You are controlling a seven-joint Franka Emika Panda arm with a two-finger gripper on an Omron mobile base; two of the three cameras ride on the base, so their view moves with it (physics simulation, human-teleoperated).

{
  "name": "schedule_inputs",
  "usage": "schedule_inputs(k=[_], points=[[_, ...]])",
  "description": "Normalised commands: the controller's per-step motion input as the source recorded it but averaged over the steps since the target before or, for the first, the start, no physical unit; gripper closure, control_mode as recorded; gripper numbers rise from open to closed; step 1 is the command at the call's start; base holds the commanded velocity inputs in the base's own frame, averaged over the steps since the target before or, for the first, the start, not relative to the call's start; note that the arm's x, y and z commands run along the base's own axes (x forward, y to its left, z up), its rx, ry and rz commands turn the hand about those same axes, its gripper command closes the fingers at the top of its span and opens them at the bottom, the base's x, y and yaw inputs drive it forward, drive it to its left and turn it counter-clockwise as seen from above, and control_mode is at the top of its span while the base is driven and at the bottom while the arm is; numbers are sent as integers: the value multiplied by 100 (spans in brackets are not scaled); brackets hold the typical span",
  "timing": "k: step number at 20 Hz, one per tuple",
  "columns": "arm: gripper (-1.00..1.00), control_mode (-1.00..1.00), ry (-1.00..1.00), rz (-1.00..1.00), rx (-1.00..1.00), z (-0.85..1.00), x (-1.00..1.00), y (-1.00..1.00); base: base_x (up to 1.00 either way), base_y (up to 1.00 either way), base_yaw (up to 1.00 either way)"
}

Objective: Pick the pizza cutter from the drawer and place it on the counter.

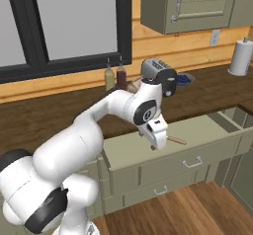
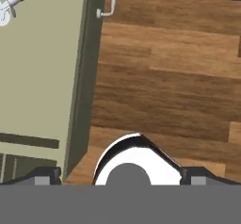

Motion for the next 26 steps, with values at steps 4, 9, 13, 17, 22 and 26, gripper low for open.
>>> schedule_inputs(k=[4,9,13,17,22,26], points=[[-100,-100,0,-13,-1,-52,43,-100,0,0,0],[-100,-100,-2,-1,3,-40,12,-40,0,0,0],[-100,-100,-3,0,0,-64,20,0,0,0,0],[-100,-100,-1,0,0,-49,49,0,0,0,0],[-100,-100,-11,2,1,-33,44,0,0,0,0],[-100,-100,-9,6,0,-34,52,0,0,0,0]])
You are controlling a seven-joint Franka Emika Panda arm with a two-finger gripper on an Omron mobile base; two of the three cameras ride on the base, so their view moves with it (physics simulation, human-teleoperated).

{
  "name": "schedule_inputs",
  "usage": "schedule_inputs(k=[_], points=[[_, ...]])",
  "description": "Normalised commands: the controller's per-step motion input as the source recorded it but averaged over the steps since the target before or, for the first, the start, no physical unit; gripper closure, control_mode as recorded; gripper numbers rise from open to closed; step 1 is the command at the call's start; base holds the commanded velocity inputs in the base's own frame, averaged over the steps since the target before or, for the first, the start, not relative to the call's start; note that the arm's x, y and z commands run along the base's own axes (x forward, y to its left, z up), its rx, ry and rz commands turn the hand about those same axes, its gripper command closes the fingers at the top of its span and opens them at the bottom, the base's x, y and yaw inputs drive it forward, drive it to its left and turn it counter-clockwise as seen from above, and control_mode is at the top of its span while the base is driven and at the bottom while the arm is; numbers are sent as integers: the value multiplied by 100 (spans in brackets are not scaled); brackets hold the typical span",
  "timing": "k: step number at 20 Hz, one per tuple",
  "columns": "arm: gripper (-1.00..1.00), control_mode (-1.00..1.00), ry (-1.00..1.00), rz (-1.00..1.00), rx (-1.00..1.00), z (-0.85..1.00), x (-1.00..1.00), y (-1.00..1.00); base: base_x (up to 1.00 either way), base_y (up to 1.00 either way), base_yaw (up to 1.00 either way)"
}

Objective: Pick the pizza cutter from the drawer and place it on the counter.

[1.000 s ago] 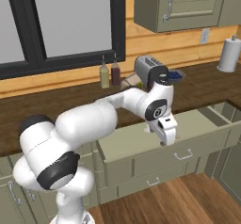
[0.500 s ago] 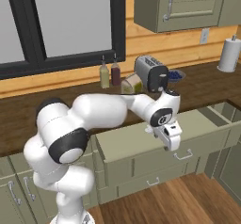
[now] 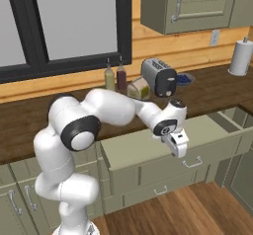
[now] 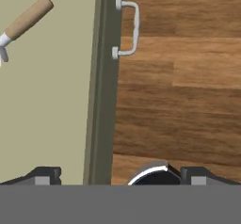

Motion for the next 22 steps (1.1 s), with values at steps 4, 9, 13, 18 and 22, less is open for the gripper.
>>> schedule_inputs(k=[4,9,13,18,22], points=[[-100,-100,-7,6,0,-39,48,0,0,0,0],[-100,-100,-4,9,0,-46,48,0,0,0,0],[-100,-100,-5,10,0,-39,42,0,0,0,0],[-100,-100,-6,14,0,-40,24,-2,0,0,0],[-100,-100,0,8,-4,-28,8,0,0,0,0]])
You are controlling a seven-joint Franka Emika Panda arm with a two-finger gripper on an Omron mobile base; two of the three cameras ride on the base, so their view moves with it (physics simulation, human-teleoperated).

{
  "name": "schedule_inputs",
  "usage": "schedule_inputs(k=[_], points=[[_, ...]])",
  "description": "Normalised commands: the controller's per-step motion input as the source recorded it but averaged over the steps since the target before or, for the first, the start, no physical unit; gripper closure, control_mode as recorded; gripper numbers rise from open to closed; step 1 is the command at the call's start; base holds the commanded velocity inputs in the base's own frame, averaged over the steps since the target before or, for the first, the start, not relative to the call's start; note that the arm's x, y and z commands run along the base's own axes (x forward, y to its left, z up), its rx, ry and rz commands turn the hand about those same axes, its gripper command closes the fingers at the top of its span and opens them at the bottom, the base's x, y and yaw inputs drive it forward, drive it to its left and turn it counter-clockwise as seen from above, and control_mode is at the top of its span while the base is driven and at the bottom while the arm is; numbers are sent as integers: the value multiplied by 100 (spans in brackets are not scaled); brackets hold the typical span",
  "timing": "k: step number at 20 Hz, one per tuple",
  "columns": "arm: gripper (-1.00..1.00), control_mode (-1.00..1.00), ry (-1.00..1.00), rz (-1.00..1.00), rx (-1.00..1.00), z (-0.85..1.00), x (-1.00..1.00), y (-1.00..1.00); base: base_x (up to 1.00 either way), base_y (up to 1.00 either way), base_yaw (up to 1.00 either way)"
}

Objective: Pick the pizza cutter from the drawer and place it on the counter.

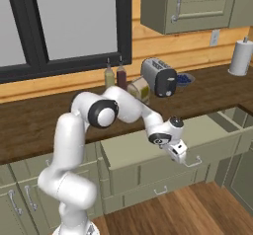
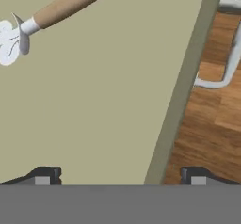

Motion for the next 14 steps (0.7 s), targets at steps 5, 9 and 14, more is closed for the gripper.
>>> schedule_inputs(k=[5,9,14], points=[[-100,-100,10,0,-8,-17,-38,-41,0,0,0],[-100,-100,5,-4,0,-2,-85,-95,0,0,0],[-100,-100,5,-10,1,0,-100,-100,0,0,0]])
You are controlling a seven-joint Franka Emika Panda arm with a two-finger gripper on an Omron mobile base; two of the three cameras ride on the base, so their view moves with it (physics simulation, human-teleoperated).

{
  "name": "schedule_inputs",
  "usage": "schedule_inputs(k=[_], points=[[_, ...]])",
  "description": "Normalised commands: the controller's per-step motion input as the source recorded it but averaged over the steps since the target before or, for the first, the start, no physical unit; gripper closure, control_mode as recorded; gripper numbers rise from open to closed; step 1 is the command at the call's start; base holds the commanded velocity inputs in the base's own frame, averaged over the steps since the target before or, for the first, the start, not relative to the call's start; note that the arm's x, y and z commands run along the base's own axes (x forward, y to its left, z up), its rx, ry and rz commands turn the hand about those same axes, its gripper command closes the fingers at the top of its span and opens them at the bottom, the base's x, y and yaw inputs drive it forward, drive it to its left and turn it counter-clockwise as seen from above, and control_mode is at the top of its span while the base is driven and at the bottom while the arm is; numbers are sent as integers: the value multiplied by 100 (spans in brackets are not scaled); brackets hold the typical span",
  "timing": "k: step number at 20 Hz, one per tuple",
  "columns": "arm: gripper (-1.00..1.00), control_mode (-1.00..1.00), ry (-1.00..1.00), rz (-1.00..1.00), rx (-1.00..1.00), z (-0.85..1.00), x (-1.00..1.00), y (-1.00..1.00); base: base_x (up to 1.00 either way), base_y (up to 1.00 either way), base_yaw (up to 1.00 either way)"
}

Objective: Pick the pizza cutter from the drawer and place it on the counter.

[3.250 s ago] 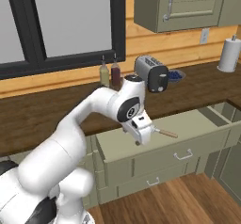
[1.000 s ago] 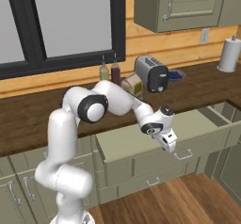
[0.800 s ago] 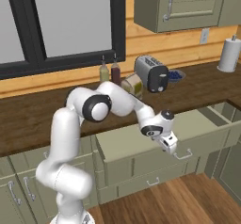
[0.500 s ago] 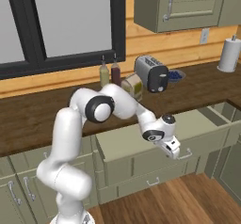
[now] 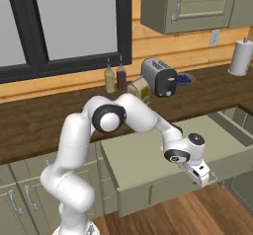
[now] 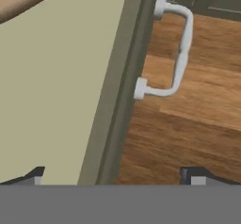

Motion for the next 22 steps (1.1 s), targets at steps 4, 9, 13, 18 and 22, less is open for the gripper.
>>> schedule_inputs(k=[4,9,13,18,22], points=[[-100,-100,14,-15,6,4,-92,-100,0,0,0],[-100,-100,1,-29,21,89,-12,-55,0,0,0],[-100,-100,0,-37,4,96,65,7,0,0,0],[-100,-100,12,-27,1,19,99,6,0,0,0],[-100,-100,5,-4,14,-24,15,4,0,0,0]])
